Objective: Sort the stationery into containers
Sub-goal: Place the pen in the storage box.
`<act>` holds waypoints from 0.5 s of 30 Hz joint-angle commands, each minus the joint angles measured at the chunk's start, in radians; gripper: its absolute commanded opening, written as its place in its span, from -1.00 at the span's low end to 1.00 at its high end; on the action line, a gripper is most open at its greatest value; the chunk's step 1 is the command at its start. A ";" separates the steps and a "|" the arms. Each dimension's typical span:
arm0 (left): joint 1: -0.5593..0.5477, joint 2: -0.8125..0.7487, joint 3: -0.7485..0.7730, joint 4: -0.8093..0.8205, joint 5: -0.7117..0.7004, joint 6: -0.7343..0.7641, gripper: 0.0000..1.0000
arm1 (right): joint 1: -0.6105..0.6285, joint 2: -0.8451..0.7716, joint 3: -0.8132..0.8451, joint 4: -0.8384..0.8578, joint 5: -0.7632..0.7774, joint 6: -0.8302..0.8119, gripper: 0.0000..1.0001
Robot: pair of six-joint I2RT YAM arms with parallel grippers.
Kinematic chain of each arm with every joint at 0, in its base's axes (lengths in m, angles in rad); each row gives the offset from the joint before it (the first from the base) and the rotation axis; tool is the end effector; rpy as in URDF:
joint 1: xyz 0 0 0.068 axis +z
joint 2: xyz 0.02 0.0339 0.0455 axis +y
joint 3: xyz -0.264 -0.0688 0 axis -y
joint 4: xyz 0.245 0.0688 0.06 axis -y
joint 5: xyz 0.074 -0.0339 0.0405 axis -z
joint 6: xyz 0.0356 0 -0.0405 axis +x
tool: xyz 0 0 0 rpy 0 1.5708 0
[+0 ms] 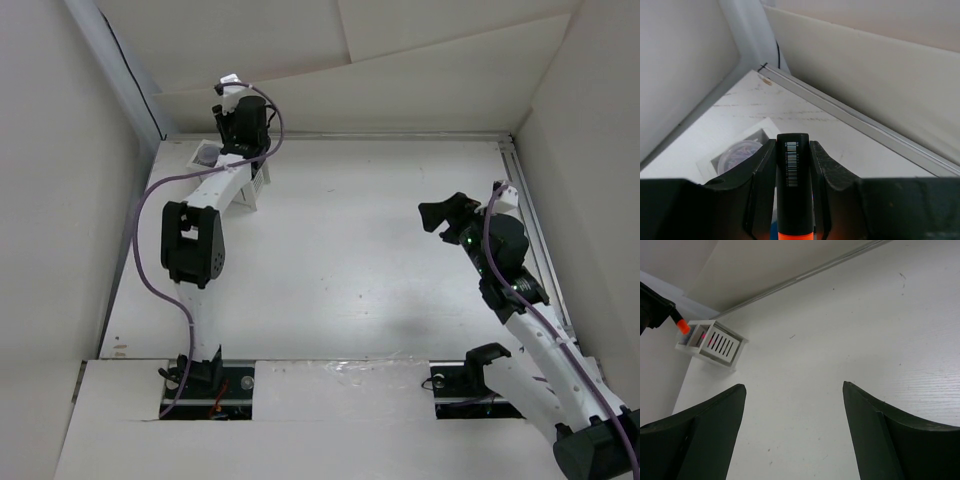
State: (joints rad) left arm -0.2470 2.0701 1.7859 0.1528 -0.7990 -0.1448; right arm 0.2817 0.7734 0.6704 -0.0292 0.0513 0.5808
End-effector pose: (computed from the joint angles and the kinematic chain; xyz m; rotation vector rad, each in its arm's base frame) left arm 0.4876 -0.0966 0.3212 -0.5008 1.5999 0.3829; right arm 0.1826 0.0509 0.3180 0.2977 1.7136 0.5961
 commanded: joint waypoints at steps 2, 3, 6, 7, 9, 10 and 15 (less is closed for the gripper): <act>-0.001 0.012 0.046 0.108 -0.107 0.132 -0.83 | -0.006 -0.005 0.000 0.066 -0.021 -0.004 0.69; -0.001 0.025 0.046 0.126 -0.117 0.146 -0.83 | -0.006 -0.005 0.000 0.066 -0.021 -0.004 0.69; -0.001 0.048 0.046 0.155 -0.149 0.189 -0.83 | -0.006 -0.005 0.000 0.066 -0.021 -0.004 0.69; -0.001 0.048 0.046 0.156 -0.149 0.203 -0.83 | -0.006 -0.005 0.000 0.066 -0.021 -0.004 0.69; -0.001 0.059 0.036 0.183 -0.170 0.221 -0.83 | -0.006 -0.005 0.000 0.066 -0.021 -0.004 0.69; -0.001 0.059 0.036 0.183 -0.170 0.221 -0.83 | -0.006 -0.005 0.000 0.066 -0.030 -0.004 0.69; -0.012 0.079 0.027 0.218 -0.189 0.251 -0.83 | -0.006 -0.005 0.000 0.066 -0.030 -0.004 0.69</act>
State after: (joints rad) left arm -0.2493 2.1578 1.7924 0.2867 -0.9375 0.0601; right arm 0.2817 0.7734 0.6704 -0.0242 0.0372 0.5804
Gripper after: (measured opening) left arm 0.250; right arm 0.842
